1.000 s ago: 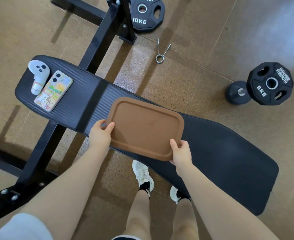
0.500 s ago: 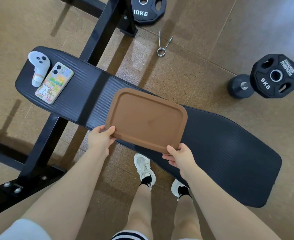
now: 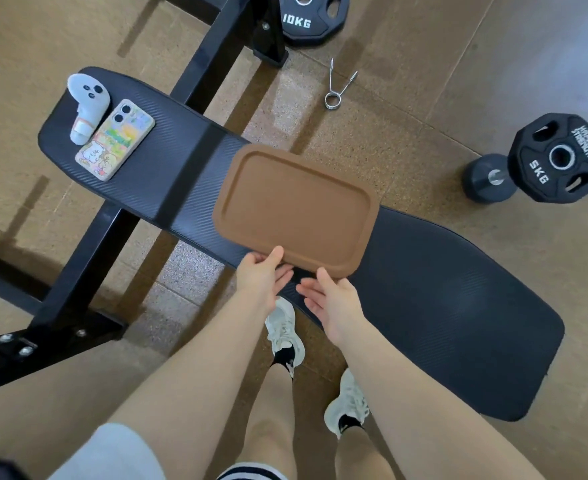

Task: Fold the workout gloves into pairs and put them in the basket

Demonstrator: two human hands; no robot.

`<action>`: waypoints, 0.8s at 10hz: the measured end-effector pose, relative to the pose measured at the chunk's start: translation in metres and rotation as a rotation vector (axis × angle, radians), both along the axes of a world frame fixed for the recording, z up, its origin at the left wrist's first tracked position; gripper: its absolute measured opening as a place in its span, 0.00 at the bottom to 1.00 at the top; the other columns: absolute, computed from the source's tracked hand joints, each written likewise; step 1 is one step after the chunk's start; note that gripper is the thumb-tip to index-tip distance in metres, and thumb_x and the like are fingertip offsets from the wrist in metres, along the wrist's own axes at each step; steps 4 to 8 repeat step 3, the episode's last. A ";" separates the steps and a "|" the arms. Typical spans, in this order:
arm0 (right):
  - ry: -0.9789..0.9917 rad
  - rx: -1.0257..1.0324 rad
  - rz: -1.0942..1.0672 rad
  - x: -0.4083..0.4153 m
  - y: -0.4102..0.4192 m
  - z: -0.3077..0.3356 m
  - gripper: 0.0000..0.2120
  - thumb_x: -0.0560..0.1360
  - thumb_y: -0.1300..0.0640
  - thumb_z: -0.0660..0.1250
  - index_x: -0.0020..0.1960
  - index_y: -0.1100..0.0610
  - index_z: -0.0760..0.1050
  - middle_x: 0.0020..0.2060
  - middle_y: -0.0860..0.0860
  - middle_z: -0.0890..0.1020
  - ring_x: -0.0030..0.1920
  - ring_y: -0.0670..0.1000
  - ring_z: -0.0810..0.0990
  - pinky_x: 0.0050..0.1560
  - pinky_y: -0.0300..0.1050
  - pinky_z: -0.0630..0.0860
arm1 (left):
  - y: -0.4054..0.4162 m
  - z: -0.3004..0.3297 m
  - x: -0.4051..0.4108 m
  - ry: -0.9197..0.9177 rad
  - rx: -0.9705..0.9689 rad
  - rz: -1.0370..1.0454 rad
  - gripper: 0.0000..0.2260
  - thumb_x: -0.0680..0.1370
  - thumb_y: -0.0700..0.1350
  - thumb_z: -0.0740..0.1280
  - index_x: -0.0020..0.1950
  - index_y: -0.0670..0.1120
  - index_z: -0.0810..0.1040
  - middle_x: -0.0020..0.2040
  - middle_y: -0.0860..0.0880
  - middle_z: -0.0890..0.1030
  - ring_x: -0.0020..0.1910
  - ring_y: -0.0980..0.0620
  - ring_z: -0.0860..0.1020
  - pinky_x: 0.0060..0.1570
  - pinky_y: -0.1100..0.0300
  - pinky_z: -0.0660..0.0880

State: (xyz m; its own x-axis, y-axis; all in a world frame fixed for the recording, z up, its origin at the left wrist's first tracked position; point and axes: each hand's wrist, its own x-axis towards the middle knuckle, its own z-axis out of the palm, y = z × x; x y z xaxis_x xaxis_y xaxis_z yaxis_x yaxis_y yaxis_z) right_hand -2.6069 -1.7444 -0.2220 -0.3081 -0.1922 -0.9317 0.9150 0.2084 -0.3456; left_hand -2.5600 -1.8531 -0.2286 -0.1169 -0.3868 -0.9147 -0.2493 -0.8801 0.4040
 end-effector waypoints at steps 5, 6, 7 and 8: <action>0.058 0.226 0.310 -0.017 0.007 0.006 0.16 0.78 0.51 0.62 0.54 0.63 0.72 0.37 0.54 0.82 0.41 0.52 0.83 0.41 0.42 0.76 | -0.009 0.000 0.004 -0.083 -0.111 -0.175 0.14 0.76 0.47 0.66 0.55 0.40 0.68 0.43 0.44 0.78 0.43 0.46 0.79 0.38 0.58 0.75; 0.058 0.226 0.310 -0.017 0.007 0.006 0.16 0.78 0.51 0.62 0.54 0.63 0.72 0.37 0.54 0.82 0.41 0.52 0.83 0.41 0.42 0.76 | -0.009 0.000 0.004 -0.083 -0.111 -0.175 0.14 0.76 0.47 0.66 0.55 0.40 0.68 0.43 0.44 0.78 0.43 0.46 0.79 0.38 0.58 0.75; 0.058 0.226 0.310 -0.017 0.007 0.006 0.16 0.78 0.51 0.62 0.54 0.63 0.72 0.37 0.54 0.82 0.41 0.52 0.83 0.41 0.42 0.76 | -0.009 0.000 0.004 -0.083 -0.111 -0.175 0.14 0.76 0.47 0.66 0.55 0.40 0.68 0.43 0.44 0.78 0.43 0.46 0.79 0.38 0.58 0.75; 0.058 0.226 0.310 -0.017 0.007 0.006 0.16 0.78 0.51 0.62 0.54 0.63 0.72 0.37 0.54 0.82 0.41 0.52 0.83 0.41 0.42 0.76 | -0.009 0.000 0.004 -0.083 -0.111 -0.175 0.14 0.76 0.47 0.66 0.55 0.40 0.68 0.43 0.44 0.78 0.43 0.46 0.79 0.38 0.58 0.75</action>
